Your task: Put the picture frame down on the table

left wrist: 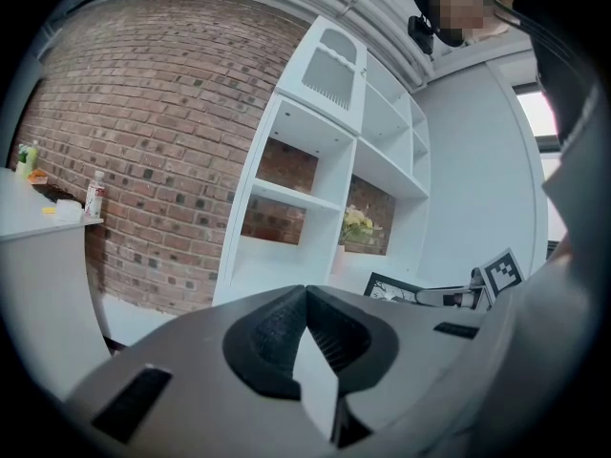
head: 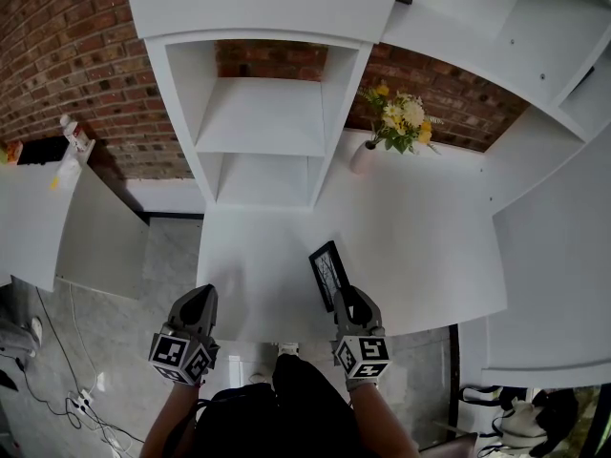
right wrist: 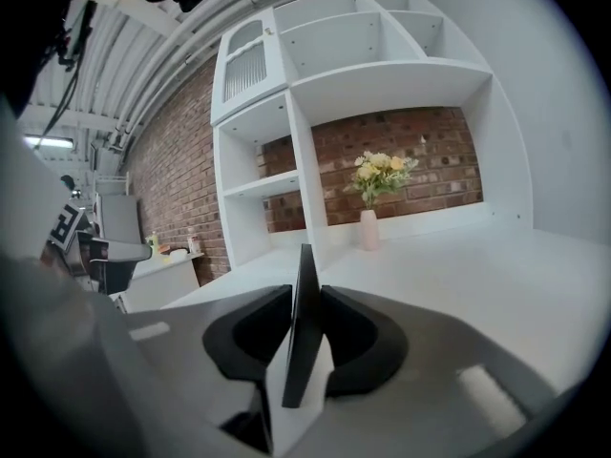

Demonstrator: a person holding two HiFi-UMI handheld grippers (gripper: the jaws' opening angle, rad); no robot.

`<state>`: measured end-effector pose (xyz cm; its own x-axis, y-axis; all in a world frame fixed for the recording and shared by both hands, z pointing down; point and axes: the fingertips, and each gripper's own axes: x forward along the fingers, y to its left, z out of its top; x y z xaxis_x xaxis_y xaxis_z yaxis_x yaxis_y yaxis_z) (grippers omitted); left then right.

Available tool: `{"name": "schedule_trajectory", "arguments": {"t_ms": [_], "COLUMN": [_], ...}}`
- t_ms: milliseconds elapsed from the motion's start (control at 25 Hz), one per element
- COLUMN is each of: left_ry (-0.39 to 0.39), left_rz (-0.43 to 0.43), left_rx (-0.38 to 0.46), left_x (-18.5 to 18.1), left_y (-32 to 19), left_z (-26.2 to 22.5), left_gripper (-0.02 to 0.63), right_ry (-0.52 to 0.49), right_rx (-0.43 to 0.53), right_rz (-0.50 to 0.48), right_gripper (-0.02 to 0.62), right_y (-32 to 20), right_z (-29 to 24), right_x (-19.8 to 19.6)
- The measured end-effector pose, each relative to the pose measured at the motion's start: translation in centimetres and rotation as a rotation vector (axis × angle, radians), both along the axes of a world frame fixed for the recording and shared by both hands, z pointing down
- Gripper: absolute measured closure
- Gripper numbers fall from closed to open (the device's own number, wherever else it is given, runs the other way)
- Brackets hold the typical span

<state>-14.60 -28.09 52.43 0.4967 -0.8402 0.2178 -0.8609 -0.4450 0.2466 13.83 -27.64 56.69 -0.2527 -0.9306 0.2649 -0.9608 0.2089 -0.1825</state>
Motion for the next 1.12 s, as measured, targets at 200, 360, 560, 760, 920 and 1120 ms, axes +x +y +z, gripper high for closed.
{"name": "schedule_trajectory", "arguments": {"t_ms": [200,360,560,760,920,1120], "left_ry": [0.000,-0.001,-0.002,0.002,0.003,0.001], "left_rz": [0.005,0.009,0.001,-0.009,-0.015,-0.011], "left_rx": [-0.002,-0.004,-0.003,-0.002,-0.005,-0.007], "left_x": [0.2,0.3,0.1,0.0,0.0,0.3], "left_y": [0.0,-0.1,-0.2,-0.5,-0.7,-0.7], "left_z": [0.1,0.1,0.1,0.1,0.1,0.1], "left_gripper": [0.610,0.610,0.609,0.609,0.610,0.609], "right_ry": [-0.035,-0.065,-0.092,-0.123,-0.108,-0.085], "right_rx": [-0.025,-0.060,-0.108,-0.142,-0.175,-0.187], "right_rz": [0.068,0.115,0.148,0.152,0.151,0.132], "right_gripper": [0.500,0.490,0.477,0.468,0.456,0.452], "right_y": [-0.1,-0.3,-0.6,-0.7,-0.3,-0.5], "right_z": [0.8,1.8,3.1,4.0,4.8,5.2], "right_x": [2.0,3.5,4.7,5.0,5.1,4.7]}}
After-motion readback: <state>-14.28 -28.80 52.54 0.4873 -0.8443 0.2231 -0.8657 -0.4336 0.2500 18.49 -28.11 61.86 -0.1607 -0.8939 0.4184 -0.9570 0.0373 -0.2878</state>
